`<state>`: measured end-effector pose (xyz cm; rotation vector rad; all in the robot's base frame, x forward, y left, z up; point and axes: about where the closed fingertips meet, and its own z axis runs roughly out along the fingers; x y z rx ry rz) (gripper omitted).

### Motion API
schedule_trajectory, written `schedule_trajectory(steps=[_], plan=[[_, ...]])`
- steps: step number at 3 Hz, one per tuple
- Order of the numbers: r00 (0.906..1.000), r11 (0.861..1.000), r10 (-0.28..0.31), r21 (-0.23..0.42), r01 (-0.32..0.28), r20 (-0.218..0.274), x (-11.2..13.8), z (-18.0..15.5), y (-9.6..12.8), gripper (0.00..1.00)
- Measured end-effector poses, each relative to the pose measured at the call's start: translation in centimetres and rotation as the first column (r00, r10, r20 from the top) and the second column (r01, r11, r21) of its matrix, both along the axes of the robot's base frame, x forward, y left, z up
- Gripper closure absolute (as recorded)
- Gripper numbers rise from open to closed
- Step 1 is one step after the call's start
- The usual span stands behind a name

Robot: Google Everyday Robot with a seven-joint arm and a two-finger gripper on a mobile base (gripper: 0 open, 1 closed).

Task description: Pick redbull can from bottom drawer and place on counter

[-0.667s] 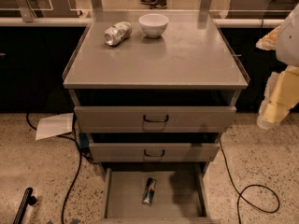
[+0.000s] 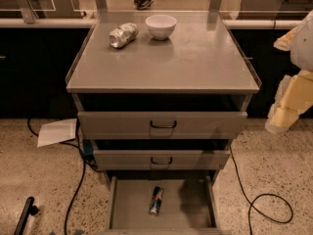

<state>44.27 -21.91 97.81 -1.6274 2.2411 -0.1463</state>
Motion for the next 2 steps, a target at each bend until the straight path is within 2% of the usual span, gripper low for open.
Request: schedule_trajectory(steps=[1,2], plan=[[0.9809,0.979,-0.187,0.089,0.182,0.054,-1.8,-1.1,-0.4,0.0],[0.8965,0.867,-0.443,0.253,0.43,-0.005,-4.9,-5.3,-1.4,0.0]])
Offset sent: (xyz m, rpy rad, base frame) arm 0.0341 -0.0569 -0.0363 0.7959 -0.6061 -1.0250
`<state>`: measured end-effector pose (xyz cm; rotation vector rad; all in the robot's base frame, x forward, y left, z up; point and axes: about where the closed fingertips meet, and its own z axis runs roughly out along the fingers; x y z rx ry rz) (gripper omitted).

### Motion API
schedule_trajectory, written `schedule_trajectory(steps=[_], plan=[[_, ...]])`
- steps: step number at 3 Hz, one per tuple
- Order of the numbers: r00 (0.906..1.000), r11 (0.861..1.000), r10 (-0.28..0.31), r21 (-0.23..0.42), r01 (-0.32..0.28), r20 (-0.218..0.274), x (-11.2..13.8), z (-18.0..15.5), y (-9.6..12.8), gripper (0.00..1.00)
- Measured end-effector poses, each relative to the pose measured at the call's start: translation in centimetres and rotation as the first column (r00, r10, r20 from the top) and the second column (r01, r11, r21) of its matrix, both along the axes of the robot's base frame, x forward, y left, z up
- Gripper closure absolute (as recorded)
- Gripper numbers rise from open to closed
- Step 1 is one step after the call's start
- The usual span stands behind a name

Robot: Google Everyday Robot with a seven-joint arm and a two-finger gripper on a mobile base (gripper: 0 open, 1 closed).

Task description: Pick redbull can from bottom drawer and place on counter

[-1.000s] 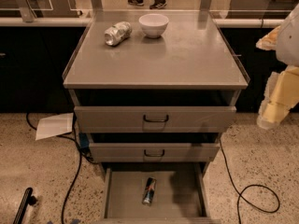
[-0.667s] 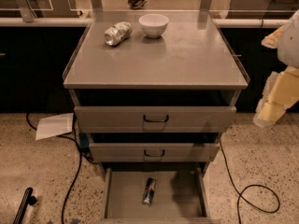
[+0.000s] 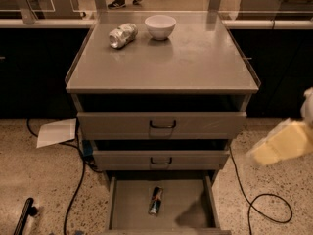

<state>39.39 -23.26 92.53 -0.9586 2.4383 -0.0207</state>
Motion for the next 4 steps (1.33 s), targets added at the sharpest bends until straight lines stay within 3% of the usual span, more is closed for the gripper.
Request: schedule_trajectory(steps=[1,2,3,4], plan=[[0.9756,0.946,-0.217,0.238,0.219,-0.036,-0.4,-5.2,-1.4,0.0],[0.9378,0.826,-0.343,0.458,0.329,-0.055,2.8,-8.4,-1.8,0.0],[0.9161,0.768,-0.4,0.535,0.351,-0.027,4.7,-7.2,-1.8,0.0],[0.9162,0.768,-0.4,0.535,0.351,-0.026,4.7,-7.2,-1.8,0.0]])
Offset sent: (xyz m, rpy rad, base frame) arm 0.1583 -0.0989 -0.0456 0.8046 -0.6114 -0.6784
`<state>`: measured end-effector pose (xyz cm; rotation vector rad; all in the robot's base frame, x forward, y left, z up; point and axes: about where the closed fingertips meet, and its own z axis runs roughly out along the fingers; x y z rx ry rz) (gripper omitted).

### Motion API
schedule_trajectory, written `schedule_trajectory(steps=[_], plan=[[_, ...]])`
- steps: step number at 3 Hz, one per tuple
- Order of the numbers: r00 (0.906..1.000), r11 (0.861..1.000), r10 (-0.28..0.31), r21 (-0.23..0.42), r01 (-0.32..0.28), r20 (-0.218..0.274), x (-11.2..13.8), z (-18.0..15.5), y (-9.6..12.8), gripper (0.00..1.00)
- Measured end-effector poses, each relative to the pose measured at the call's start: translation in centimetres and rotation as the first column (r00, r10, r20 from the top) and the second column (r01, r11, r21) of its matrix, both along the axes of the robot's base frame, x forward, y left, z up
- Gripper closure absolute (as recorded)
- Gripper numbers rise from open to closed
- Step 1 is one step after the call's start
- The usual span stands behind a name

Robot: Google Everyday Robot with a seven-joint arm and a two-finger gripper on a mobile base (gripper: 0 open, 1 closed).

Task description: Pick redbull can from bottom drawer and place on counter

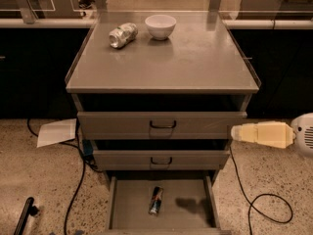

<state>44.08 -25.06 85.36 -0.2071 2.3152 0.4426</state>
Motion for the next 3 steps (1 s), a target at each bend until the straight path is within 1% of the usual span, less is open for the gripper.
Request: schedule_trajectory(steps=[1,2,3], plan=[[0.9985,0.998,-0.054,0.023,0.054,0.006,0.3,-0.6,0.1,0.0],[0.9853,0.985,-0.165,0.042,0.167,-0.044,1.7,-6.1,0.7,0.0],[0.978,0.984,-0.18,-0.033,0.177,-0.106,3.4,-11.7,1.2,0.0]])
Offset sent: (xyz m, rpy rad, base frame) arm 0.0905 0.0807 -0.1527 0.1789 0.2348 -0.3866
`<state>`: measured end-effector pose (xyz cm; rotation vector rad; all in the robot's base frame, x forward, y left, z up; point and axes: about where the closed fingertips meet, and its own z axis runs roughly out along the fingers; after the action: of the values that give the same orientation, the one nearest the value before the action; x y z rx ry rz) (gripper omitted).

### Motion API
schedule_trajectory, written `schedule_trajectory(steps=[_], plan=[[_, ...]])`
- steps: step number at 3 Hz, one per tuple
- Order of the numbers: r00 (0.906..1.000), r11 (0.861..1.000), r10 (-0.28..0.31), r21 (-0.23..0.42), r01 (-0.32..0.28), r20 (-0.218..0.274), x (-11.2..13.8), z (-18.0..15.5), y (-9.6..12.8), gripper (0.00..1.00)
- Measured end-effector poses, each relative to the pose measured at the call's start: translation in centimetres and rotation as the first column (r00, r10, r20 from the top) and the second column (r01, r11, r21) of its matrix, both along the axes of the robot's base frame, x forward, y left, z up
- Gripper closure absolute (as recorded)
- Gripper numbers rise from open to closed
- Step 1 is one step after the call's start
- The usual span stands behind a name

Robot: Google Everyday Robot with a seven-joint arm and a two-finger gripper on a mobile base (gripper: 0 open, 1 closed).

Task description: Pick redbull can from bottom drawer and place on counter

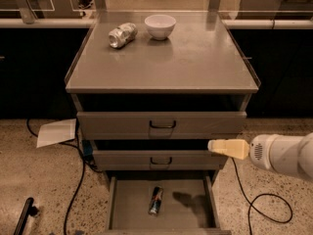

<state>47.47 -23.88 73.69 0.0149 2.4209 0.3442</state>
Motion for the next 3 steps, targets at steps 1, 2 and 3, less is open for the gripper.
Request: schedule_trajectory(steps=[1,2,3], plan=[[0.9868,0.999,0.033,0.003,-0.033,-0.158,2.4,-5.9,2.6,0.0],[0.9431,0.994,0.073,0.106,-0.041,-0.324,4.6,-10.7,7.8,0.0],[0.9448,0.993,0.066,0.112,-0.032,-0.321,4.6,-11.0,7.8,0.0]])
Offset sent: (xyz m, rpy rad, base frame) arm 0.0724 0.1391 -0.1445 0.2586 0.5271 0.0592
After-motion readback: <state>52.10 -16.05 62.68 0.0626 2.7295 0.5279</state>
